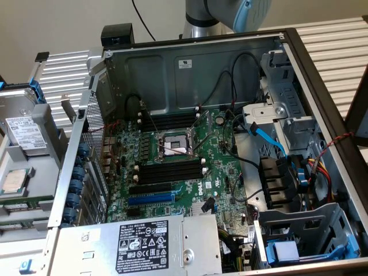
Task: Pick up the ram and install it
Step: 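Pick up the ram and move it above insertion slot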
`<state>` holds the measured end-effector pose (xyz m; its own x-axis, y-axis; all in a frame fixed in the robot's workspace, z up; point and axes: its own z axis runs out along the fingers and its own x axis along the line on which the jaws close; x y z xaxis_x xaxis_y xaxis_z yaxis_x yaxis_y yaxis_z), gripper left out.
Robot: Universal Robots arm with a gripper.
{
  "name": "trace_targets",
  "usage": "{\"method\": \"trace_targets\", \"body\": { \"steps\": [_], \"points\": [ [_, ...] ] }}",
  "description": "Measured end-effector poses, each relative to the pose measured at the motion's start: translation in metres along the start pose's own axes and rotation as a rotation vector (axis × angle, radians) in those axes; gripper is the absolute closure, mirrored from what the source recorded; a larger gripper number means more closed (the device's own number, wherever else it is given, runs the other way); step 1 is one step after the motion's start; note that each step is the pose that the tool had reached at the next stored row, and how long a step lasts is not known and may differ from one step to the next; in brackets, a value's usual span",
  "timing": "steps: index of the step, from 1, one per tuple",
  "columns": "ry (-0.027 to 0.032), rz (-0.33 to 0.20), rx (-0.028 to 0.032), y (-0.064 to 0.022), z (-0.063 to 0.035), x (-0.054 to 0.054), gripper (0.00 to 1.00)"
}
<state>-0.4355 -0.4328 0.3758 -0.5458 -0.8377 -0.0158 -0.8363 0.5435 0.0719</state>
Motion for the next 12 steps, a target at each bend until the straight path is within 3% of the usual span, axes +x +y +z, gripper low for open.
{"method": "trace_targets", "body": {
  "steps": [12],
  "points": [
    [0.0155, -0.217, -0.0033, -0.0001, 0.0019, 0.0, 0.89]
  ]
}}
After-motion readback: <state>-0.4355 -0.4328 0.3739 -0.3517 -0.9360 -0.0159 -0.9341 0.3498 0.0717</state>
